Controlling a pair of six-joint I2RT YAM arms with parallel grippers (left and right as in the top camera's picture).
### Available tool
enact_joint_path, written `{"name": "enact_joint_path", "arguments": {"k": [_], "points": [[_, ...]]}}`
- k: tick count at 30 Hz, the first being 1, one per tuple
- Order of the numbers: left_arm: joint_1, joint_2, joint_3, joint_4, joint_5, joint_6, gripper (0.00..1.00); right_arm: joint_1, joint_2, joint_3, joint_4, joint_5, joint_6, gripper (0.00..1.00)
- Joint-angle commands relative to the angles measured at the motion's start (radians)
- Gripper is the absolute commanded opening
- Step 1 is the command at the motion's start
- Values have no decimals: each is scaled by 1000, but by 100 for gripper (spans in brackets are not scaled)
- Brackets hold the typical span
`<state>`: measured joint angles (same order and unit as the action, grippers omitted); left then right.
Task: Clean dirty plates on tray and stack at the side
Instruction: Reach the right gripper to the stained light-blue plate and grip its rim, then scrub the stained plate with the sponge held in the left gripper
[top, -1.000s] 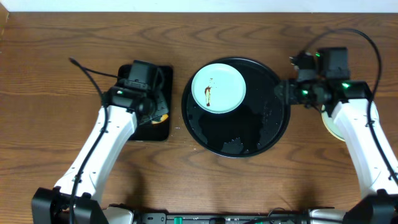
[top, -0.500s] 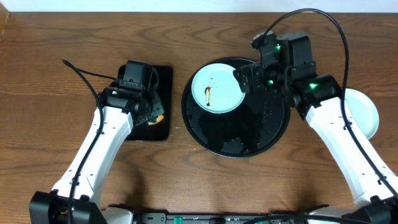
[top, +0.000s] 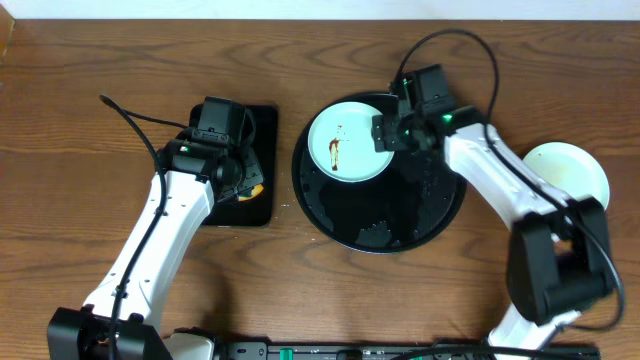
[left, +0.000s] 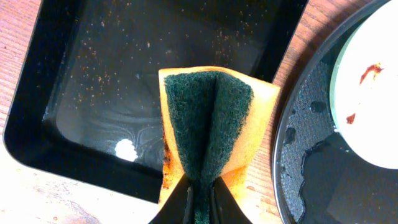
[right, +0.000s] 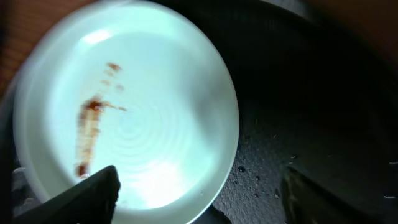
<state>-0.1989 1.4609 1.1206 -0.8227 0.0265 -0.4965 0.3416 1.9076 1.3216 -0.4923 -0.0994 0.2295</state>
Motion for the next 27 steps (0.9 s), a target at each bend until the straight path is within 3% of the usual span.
{"name": "enact_joint_path", "arguments": {"k": [1, 9, 15, 20, 27], "points": [[2, -15, -2, -3, -11, 10, 8, 8, 61, 8, 4, 5, 70, 72], [2, -15, -2, -3, -11, 10, 8, 8, 154, 8, -34, 5, 100, 26], [-2, -15, -2, 16, 37, 24, 7, 10, 153, 8, -137, 6, 99, 1], [-35, -15, -2, 107, 181, 101, 7, 15, 153, 8, -224, 6, 99, 1], [-135, 21, -2, 177, 210, 122, 8, 20, 153, 8, -314, 58, 115, 1]]}}
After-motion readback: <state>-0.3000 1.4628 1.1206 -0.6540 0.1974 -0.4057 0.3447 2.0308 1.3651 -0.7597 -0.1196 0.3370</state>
